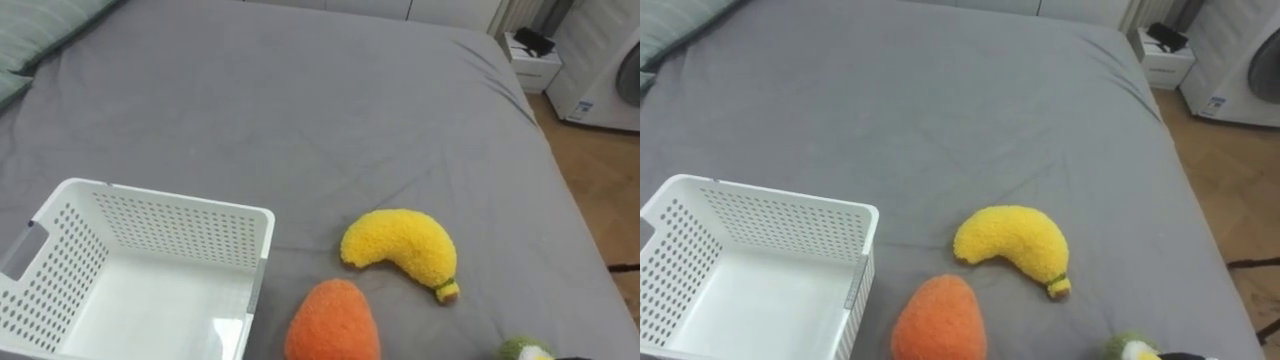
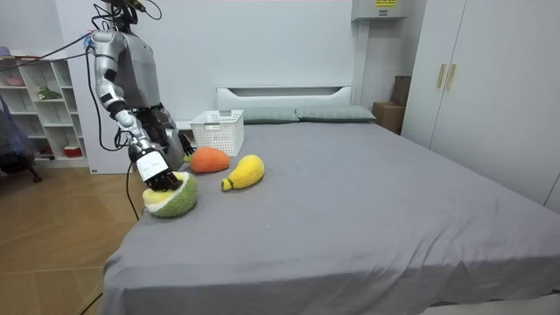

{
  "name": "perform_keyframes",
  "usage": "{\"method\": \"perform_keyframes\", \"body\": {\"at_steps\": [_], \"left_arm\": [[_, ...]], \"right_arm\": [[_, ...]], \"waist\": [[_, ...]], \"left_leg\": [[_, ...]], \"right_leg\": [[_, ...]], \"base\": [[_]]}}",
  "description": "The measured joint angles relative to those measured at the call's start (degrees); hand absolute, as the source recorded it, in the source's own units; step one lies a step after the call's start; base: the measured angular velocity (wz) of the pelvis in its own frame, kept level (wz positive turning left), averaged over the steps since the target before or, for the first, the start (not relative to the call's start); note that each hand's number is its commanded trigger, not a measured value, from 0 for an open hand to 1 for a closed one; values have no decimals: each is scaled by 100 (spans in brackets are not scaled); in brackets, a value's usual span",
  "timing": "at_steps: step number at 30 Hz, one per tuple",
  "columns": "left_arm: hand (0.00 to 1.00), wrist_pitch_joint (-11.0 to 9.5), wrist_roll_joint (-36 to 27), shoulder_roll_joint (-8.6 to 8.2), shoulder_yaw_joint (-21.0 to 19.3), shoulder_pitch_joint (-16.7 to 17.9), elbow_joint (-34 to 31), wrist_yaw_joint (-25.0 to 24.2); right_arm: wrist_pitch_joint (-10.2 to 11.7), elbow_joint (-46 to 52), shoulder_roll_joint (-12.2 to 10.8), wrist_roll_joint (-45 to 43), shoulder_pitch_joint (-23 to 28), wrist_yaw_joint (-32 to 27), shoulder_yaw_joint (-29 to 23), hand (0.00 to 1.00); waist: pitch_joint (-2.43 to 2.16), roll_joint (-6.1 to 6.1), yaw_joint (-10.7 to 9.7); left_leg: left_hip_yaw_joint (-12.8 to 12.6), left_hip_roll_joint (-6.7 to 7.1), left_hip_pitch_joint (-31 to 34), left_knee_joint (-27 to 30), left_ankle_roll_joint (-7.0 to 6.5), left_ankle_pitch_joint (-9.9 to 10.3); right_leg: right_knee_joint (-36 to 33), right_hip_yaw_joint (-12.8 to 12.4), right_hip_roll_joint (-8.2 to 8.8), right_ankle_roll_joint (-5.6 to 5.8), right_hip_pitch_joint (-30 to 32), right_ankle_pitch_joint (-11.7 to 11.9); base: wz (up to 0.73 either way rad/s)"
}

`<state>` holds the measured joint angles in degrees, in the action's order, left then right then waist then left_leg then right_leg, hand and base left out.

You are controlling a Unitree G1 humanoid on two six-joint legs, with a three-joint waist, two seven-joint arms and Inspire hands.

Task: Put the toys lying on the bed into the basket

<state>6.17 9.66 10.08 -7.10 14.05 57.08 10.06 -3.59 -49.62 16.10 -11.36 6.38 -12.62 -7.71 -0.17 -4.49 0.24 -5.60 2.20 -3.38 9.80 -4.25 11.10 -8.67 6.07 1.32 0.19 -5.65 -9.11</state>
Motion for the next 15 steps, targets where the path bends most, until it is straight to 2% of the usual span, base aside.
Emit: {"method": "perform_keyframes", "body": {"at_steps": [2, 3, 5, 6, 9, 15], "left_arm": [[0, 2, -1, 0, -113, 3, -25, -75], [0, 2, -5, 0, -152, 7, -26, -77], [0, 4, -90, 1, -209, -4, -24, -91], [0, 3, -201, 1, -230, -6, -24, -94], [0, -4, -254, 2, -231, -12, -45, -101], [0, -7, -295, 1, -229, 6, -45, -90]], "right_arm": [[-28, 336, 6, -33, 54, 120, -94, 100], [-39, 698, 24, -51, 83, 228, -135, 100], [-17, 1250, 31, -20, 79, 335, -153, 100], [2, 1489, 31, -18, 56, 390, -141, 100], [-25, 2043, 32, -107, 31, 536, -143, 100], [-31, 3292, 33, -345, 34, 629, -140, 100]], "waist": [[0, -16, -37], [25, -29, -51], [46, -6, -60], [61, -40, -60], [50, -83, -57], [36, -92, -123]], "left_leg": [[-20, 0, -12, -5, 0, -4], [-46, 0, -21, -8, -4, -22], [-104, -7, -9, -16, -2, -33], [-118, -14, -10, -17, -1, -34], [-115, -18, 8, -21, 0, -33], [-137, -24, 87, -26, 1, -32]], "right_leg": [[-3, -20, 0, 0, 8, 0], [-13, -41, 1, 0, 27, 0], [-26, -99, -4, -2, 71, 1], [-28, -110, -10, -5, 73, 3], [-30, -101, -12, -5, 88, 3], [-23, -105, -20, -6, 99, 4]], "base": [[-6], [-12], [-13], [-5], [0], [1]]}}
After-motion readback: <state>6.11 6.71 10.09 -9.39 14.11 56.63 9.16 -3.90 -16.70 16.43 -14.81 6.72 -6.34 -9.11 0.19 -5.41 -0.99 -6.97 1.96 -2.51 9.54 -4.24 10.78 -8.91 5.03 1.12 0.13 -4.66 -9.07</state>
